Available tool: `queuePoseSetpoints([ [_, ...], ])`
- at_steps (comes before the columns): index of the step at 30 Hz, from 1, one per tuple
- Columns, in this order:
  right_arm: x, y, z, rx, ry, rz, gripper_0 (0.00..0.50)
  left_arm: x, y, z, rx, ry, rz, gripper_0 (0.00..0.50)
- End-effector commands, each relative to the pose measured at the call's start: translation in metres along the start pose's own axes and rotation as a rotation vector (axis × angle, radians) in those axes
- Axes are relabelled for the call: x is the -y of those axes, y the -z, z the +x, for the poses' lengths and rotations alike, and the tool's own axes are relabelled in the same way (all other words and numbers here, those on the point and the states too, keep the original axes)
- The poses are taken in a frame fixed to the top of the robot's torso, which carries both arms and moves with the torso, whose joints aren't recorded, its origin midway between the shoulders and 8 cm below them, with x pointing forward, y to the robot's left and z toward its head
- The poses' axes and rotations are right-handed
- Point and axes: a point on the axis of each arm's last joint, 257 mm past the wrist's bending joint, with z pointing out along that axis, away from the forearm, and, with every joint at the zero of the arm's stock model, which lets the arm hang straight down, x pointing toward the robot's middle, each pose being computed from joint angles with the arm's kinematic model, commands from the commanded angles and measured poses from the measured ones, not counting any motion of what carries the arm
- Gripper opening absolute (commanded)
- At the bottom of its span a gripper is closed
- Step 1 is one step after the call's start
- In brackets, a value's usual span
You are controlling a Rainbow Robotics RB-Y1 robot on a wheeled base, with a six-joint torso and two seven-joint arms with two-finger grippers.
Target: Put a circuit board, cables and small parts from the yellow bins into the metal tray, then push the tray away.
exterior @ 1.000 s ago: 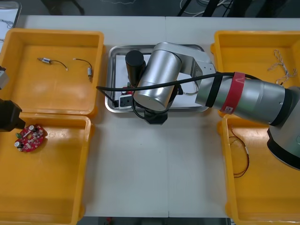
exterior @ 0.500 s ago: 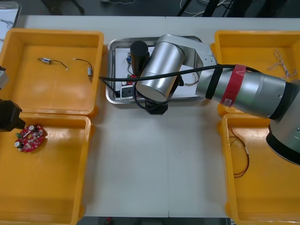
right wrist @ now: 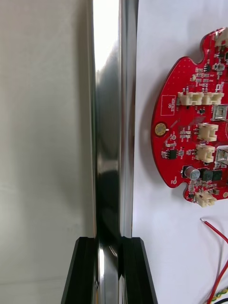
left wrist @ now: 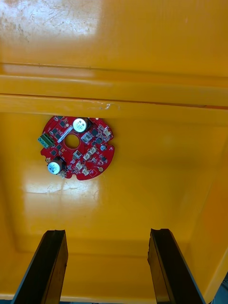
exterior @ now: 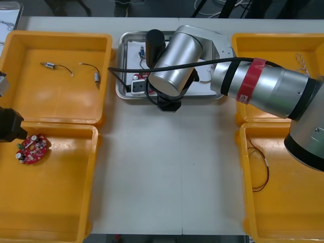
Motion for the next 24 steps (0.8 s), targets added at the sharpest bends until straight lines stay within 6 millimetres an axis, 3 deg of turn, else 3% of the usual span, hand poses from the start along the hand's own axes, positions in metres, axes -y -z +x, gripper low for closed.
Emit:
queuePoseSetpoints([
  [1, 0.034, 0.026, -0.037, 0.079, 0.026, 0.060, 0.000, -0.004, 0.007, -0.004, 0.037, -0.053, -0.010, 0.500],
  [13, 0.055, 0.031, -0.042, 0.108, 0.022, 0.105, 0.000, -0.004, 0.007, -0.004, 0.037, -0.053, -0.010, 0.500],
  [18, 0.055, 0.031, -0.042, 0.110, 0.022, 0.105, 0.000, -0.004, 0.007, -0.004, 0.037, -0.053, -0.010, 0.500],
  [20, 0.055, 0.031, -0.042, 0.110, 0.023, 0.105, 0.098, -0.004, 0.007, -0.004, 0.037, -0.053, -0.010, 0.500],
  [21, 0.056, 0.031, -0.042, 0.109, 0.022, 0.106, 0.285, -0.004, 0.007, -0.004, 0.037, -0.053, -0.010, 0.500],
  [22, 0.056, 0.031, -0.042, 0.109, 0.023, 0.107, 0.418, -0.004, 0.007, -0.004, 0.037, -0.053, -0.010, 0.500],
  [24, 0.056, 0.030, -0.041, 0.108, 0.019, 0.107, 0.500, -0.004, 0.007, -0.004, 0.037, -0.053, -0.010, 0.500],
])
